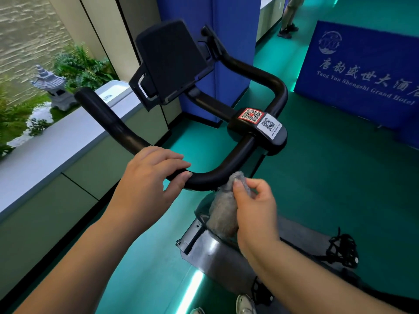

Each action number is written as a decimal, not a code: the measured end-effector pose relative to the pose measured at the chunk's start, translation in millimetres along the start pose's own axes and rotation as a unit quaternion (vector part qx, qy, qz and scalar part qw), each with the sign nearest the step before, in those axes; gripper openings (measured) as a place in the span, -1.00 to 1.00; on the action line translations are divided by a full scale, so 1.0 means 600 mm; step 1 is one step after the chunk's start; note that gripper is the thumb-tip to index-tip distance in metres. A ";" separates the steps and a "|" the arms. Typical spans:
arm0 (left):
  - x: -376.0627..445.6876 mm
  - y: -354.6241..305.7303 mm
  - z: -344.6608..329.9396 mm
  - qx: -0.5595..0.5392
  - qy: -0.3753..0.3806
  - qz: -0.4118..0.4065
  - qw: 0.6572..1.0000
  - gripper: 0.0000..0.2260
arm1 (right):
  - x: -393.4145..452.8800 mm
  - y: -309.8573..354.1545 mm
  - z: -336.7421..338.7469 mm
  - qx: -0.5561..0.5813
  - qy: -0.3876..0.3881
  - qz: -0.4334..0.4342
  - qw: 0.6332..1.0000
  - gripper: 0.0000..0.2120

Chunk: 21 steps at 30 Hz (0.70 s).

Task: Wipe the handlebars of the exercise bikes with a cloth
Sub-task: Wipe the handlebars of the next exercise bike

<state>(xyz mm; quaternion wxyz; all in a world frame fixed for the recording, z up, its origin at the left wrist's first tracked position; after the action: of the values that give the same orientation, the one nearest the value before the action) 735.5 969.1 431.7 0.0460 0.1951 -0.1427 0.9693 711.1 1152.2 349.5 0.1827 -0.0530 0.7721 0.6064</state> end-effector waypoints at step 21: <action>-0.025 0.037 0.030 0.018 -0.018 0.033 0.999 -0.70 | -0.026 -0.020 -0.019 0.007 0.004 -0.019 1.000 -0.92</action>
<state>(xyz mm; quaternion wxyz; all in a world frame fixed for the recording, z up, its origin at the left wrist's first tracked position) 752.8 941.9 435.9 0.0082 0.2085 -0.1328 0.9689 726.7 1135.9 346.4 0.1917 -0.0684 0.7759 0.5972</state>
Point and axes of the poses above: each hand's wrist, its own x-axis towards the middle knuckle, its own z-axis out of the back of the hand, y = z × x, the point moved 4 cm from there along x, towards the middle knuckle, and after that the axes turned 2 degrees about -y, right-handed, at the moved point
